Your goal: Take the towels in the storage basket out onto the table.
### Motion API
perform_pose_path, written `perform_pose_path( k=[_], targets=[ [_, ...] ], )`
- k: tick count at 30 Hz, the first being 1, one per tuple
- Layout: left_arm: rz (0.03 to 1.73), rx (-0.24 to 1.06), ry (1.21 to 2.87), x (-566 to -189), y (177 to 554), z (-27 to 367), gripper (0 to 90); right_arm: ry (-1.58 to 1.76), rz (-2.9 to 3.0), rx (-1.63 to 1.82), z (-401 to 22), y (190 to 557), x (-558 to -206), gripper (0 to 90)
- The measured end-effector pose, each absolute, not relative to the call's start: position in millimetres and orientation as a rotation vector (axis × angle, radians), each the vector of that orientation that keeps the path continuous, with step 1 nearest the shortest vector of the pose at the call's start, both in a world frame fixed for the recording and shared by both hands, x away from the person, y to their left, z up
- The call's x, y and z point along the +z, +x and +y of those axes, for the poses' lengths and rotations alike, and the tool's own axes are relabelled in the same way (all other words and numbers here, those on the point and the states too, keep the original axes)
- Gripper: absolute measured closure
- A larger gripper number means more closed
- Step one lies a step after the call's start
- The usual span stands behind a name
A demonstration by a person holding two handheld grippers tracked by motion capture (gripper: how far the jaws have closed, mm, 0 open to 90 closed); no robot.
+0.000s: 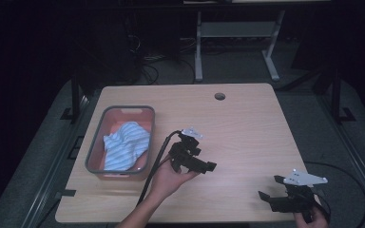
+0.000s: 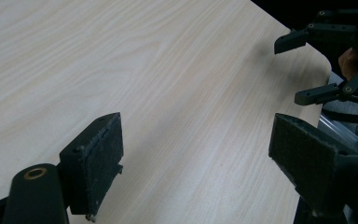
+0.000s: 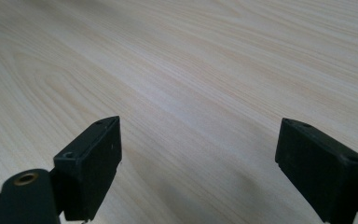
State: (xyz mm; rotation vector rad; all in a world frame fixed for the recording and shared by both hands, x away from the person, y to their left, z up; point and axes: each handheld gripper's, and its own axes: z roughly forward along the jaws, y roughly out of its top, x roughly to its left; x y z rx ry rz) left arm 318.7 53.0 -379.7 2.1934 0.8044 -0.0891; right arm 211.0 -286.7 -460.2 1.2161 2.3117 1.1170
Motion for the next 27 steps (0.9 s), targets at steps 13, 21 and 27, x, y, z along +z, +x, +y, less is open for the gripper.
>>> perform_pose_path(
  k=[13,21,27],
  targets=[
    [0.814,-0.09,2.211,-365.7,330.8,56.9,17.2,1.209,2.312,1.117,-287.4,210.5,-459.4,14.0],
    [0.829,-0.09,2.209,-359.1,338.4,62.5,17.3,1.21,2.308,1.118,-288.1,211.5,-459.8,14.0],
    [0.843,-0.088,2.209,-352.9,343.9,69.7,17.3,1.211,2.309,1.119,-287.5,211.6,-459.7,14.0]
  ],
)
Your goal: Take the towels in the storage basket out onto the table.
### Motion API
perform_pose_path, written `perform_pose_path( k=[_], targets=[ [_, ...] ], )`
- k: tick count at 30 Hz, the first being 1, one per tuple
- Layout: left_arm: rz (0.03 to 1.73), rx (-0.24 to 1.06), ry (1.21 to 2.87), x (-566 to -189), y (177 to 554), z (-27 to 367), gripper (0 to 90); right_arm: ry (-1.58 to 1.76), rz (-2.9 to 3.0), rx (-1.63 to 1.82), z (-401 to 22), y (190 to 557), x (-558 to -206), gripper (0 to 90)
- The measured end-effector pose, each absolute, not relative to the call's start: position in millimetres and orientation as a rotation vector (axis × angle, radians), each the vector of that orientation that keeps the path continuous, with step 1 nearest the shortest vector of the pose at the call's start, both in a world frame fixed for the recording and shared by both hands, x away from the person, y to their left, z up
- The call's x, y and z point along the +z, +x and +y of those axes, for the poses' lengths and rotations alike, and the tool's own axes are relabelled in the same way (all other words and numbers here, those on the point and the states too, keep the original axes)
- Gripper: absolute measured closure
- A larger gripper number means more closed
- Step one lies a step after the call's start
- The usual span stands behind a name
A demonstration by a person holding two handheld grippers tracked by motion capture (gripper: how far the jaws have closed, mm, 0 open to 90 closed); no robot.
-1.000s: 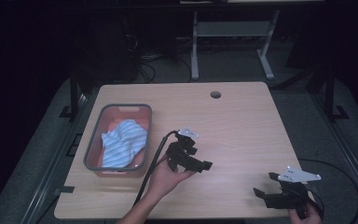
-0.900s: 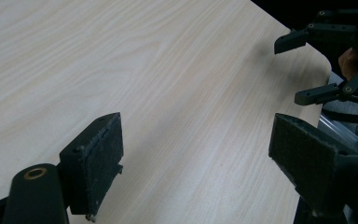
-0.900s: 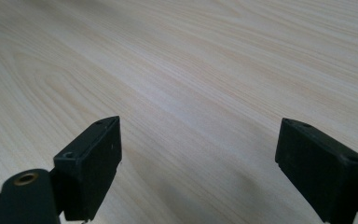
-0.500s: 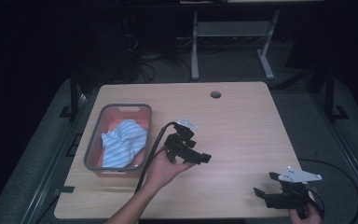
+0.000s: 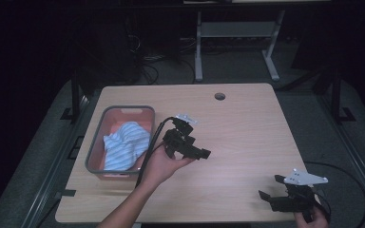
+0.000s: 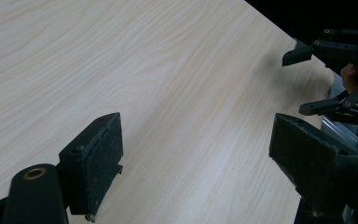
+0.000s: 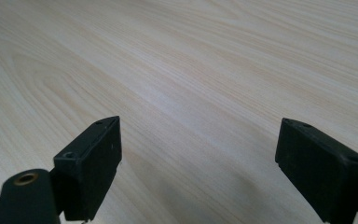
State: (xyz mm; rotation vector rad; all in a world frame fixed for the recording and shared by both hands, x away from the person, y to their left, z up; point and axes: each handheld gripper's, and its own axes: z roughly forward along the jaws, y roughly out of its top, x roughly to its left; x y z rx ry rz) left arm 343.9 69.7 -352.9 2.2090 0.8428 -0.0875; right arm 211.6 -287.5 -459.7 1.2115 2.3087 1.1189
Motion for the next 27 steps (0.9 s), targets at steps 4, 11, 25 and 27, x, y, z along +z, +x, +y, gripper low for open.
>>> perform_pose_path(
  k=[4,11,25,27],
  targets=[
    [0.854,-0.089,2.191,-347.9,347.8,77.3,17.7,1.21,2.31,1.119,-287.6,211.8,-460.0,14.0],
    [0.892,-0.072,2.172,-339.6,356.0,96.9,17.6,1.215,2.308,1.118,-287.1,211.7,-459.7,14.0],
    [0.98,-0.093,2.123,-335.5,369.1,138.7,17.6,1.216,2.309,1.117,-286.8,212.7,-460.0,14.0],
    [0.987,-0.089,2.119,-334.9,370.7,144.4,17.6,1.214,2.308,1.117,-287.0,212.9,-460.1,14.0]
  ],
)
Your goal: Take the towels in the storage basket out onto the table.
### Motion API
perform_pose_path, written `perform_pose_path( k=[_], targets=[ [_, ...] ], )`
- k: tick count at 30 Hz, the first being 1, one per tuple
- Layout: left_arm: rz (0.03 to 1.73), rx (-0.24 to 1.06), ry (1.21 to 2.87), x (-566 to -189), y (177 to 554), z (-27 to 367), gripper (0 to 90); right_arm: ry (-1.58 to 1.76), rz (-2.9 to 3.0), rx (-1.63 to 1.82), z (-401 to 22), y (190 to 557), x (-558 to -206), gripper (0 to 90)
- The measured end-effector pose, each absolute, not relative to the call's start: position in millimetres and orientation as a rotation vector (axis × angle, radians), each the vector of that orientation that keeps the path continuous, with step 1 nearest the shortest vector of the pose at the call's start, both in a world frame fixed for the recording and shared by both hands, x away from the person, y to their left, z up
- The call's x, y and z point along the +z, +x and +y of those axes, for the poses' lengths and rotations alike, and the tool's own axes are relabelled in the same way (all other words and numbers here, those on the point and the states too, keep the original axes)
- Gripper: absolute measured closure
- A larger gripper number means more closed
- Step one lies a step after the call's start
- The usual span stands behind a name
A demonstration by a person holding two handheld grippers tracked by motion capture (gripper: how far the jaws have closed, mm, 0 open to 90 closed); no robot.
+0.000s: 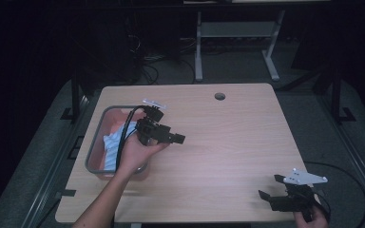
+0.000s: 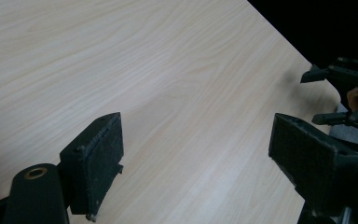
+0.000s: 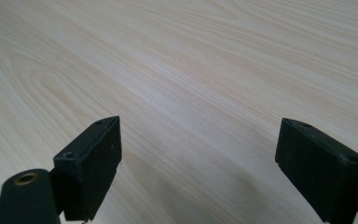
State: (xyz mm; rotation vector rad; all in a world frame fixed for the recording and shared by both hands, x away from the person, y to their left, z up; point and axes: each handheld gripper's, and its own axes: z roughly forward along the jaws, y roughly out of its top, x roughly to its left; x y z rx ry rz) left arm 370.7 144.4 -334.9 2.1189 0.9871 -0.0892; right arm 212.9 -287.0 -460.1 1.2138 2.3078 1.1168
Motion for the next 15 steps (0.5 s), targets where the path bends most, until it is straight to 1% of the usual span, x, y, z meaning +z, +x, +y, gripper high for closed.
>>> perform_pose_path(
  k=[15],
  targets=[
    [1.081,-0.035,2.056,-334.2,373.3,191.4,18.0,1.207,2.313,1.109,-286.6,213.1,-459.9,14.0]
  ],
)
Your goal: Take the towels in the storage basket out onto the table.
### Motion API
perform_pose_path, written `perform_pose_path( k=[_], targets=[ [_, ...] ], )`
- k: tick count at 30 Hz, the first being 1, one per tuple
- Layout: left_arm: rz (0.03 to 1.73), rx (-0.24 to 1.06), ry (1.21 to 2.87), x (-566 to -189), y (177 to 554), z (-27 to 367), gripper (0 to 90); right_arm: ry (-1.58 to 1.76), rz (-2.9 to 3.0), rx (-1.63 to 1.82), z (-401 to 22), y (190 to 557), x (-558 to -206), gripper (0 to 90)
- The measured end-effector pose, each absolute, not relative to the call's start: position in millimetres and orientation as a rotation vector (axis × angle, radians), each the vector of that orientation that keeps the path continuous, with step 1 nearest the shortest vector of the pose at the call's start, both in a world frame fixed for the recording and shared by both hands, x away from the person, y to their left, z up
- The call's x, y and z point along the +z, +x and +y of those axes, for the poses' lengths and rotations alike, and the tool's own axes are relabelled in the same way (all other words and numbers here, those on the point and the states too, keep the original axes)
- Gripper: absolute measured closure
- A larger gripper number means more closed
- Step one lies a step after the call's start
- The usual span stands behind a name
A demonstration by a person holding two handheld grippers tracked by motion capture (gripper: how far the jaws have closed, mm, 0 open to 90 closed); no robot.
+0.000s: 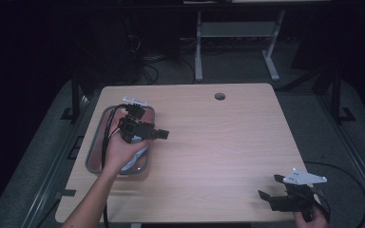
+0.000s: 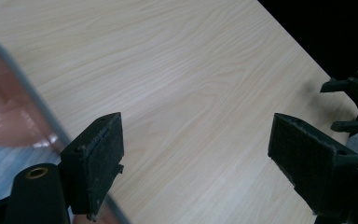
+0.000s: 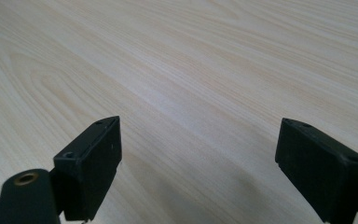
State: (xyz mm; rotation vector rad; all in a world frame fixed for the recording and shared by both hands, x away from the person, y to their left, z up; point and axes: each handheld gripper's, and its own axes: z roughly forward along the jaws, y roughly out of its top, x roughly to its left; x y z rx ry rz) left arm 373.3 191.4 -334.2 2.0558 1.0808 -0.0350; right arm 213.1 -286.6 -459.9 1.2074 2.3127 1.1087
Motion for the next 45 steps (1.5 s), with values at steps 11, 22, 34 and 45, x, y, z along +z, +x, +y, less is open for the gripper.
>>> perform_pose_path(
  k=[11,22,34,45],
  targets=[
    [1.171,0.019,2.021,-338.7,373.0,226.4,18.0,1.211,2.313,1.109,-285.1,213.2,-460.3,14.0],
    [1.264,0.054,2.015,-349.7,374.3,252.6,18.0,1.208,2.313,1.108,-285.7,213.1,-460.2,14.0],
    [1.374,0.06,2.031,-368.8,378.3,271.5,19.5,1.2,2.319,1.102,-285.1,212.7,-460.1,14.0],
    [1.476,0.038,2.09,-387.7,383.9,276.4,21.1,1.189,2.326,1.104,-284.0,213.0,-460.7,14.0]
  ],
)
